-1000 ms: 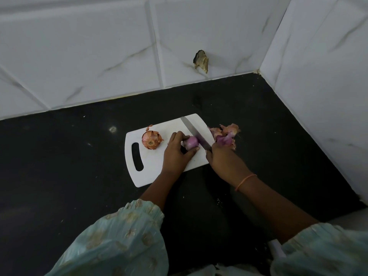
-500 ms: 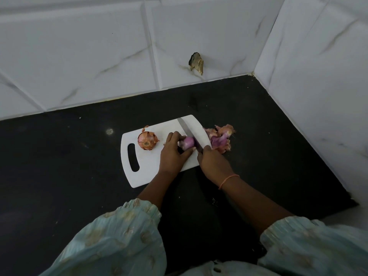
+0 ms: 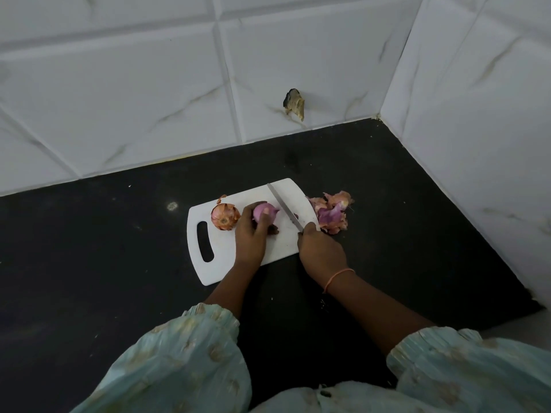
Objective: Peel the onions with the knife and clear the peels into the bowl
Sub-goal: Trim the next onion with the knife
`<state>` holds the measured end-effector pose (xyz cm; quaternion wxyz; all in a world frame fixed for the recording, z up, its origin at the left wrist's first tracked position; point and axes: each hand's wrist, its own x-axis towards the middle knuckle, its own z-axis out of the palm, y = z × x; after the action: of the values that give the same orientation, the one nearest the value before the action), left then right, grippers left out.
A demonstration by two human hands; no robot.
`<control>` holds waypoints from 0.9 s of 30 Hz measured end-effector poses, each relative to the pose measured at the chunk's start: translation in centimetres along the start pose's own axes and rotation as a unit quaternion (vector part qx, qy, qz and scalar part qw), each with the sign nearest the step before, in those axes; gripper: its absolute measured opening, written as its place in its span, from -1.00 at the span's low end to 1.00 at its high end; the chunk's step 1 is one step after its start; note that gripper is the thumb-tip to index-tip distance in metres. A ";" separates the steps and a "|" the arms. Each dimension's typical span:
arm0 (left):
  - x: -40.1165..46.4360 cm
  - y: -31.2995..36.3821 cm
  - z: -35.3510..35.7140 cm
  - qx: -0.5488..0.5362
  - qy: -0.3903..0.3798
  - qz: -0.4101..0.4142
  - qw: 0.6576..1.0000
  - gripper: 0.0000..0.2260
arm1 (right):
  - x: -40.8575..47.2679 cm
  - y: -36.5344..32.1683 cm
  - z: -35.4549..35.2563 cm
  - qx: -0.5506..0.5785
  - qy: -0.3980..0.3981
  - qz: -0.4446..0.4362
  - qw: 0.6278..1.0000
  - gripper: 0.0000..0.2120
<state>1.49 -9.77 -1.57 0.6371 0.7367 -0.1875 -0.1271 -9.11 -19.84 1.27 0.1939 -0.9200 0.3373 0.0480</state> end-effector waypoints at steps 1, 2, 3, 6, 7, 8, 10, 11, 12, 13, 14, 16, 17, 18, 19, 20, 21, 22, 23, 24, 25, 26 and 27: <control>0.0 0.1 0.1 0.010 -0.012 -0.002 1.000 -0.75 | 0.0 0.1 -0.1 0.008 0.001 0.001 1.000 -0.70; -0.1 0.0 0.1 0.021 -0.024 -0.001 0.999 -0.74 | 0.0 0.3 -0.1 0.020 0.004 -0.001 1.000 -0.69; -0.1 0.0 0.2 0.020 -0.033 0.000 0.999 -0.74 | 0.1 0.6 -0.1 0.031 0.006 -0.003 0.999 -0.69; 0.1 -0.3 0.0 0.017 -0.037 0.007 0.999 -0.74 | 0.4 2.1 -0.9 0.054 0.028 0.012 0.998 -0.71; 0.2 -0.5 0.0 0.018 -0.037 0.008 0.999 -0.74 | 0.6 2.7 -1.4 0.064 0.050 0.025 0.996 -0.71; 0.2 -0.6 -0.1 0.019 -0.038 0.005 0.999 -0.73 | 0.6 3.2 -2.0 0.077 0.078 0.032 0.993 -0.71; 0.2 -0.6 0.0 0.016 -0.044 -0.003 0.999 -0.68 | 0.6 4.1 -3.1 0.076 0.131 0.024 0.988 -0.73; 0.1 -0.5 0.1 0.016 -0.046 -0.004 0.999 -0.65 | 0.7 4.4 -3.5 0.053 0.147 0.019 0.987 -0.74; 0.1 -0.4 0.1 0.015 -0.047 -0.004 0.999 -0.62 | 0.8 4.7 -3.8 0.027 0.153 0.024 0.988 -0.73; 0.1 -0.4 0.1 0.011 -0.048 -0.007 0.999 -0.61 | 0.9 4.9 -4.1 0.009 0.154 0.038 0.987 -0.72; 0.1 -0.5 0.1 0.008 -0.048 -0.010 0.999 -0.61 | 1.1 5.0 -4.2 0.011 0.155 0.048 0.987 -0.72; 0.1 -0.6 0.1 0.011 -0.048 -0.015 0.999 -0.62 | 1.1 4.9 -4.0 0.083 0.160 0.022 0.983 -0.75; 0.1 -0.5 0.1 0.015 -0.048 -0.012 0.999 -0.64 | 1.0 4.4 -3.9 0.143 0.156 -0.004 0.977 -0.76; 0.1 -0.5 0.2 0.019 -0.049 -0.007 0.999 -0.66 | 1.0 3.6 -3.7 0.205 0.143 -0.025 0.968 -0.77; 0.0 -0.5 0.2 0.023 -0.050 -0.002 0.998 -0.69 | 1.0 2.6 -3.6 0.260 0.119 -0.035 0.958 -0.77; 0.0 -0.4 0.2 0.027 -0.052 0.002 0.998 -0.70 | 1.0 1.8 -3.2 0.307 0.093 -0.039 0.946 -0.79; -0.1 -0.4 0.3 0.032 -0.053 0.006 0.998 -0.70 | 1.0 0.9 -2.8 0.348 0.073 -0.041 0.934 -0.79; -0.1 -0.4 0.3 0.035 -0.057 0.009 0.998 -0.69 | 1.1 0.2 -2.4 0.377 0.064 -0.045 0.923 -0.79; -0.2 -0.3 0.3 0.035 -0.063 0.011 0.997 -0.69 | 1.2 -0.4 -2.2 0.386 0.067 -0.058 0.918 -0.78; -0.2 -0.3 0.3 0.036 -0.068 0.010 0.997 -0.69 | 1.3 -0.9 -2.0 0.372 0.078 -0.073 0.922 -0.76; -0.2 -0.2 0.3 0.038 -0.072 0.007 0.997 -0.69 | 1.5 -1.2 -2.0 0.345 0.091 -0.088 0.930 -0.77; -0.2 -0.2 0.2 0.041 -0.074 0.003 0.996 -0.69 | 1.7 -1.3 -1.9 0.319 0.105 -0.098 0.937 -0.78; -0.1 -0.2 0.2 0.043 -0.074 0.000 0.996 -0.69 | 1.8 -1.4 -1.8 0.302 0.116 -0.106 0.940 -0.78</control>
<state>1.30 -9.88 -1.79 0.5890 0.7521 -0.2394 -0.1736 -6.89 -20.67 2.97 0.4264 -0.8475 0.2569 -0.1840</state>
